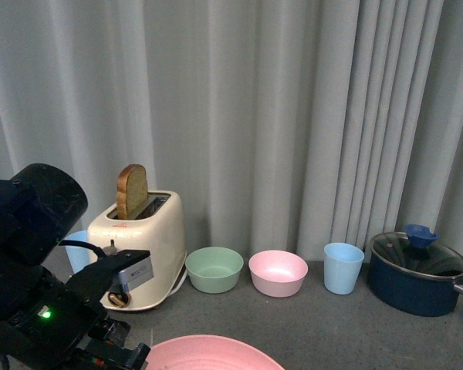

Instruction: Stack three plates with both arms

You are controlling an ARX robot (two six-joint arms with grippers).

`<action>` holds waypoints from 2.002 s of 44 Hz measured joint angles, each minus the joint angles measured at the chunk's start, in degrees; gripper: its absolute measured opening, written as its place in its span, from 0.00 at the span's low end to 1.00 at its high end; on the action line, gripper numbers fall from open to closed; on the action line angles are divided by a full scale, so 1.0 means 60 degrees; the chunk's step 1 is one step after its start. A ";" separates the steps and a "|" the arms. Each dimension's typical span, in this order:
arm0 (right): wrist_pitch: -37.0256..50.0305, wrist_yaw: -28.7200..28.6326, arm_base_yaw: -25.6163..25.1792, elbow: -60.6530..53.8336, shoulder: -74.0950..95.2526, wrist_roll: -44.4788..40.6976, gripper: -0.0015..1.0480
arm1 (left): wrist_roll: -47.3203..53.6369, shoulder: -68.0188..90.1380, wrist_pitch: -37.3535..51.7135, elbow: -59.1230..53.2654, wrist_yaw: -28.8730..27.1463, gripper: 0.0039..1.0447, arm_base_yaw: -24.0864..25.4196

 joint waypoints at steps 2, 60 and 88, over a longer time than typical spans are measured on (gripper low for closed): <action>0.0000 0.0000 0.0000 0.0000 0.0000 0.0000 0.93 | -0.0128 0.0142 -0.0004 0.0193 -0.0131 0.03 -0.0153; 0.0000 0.0000 0.0000 0.0000 0.0000 0.0000 0.93 | -0.1311 0.1690 0.0484 0.1322 -0.1067 0.06 -0.2171; 0.0000 0.0000 0.0000 0.0000 0.0000 0.0000 0.93 | -0.0433 -0.0936 0.1632 0.0627 -0.1209 0.94 -0.1978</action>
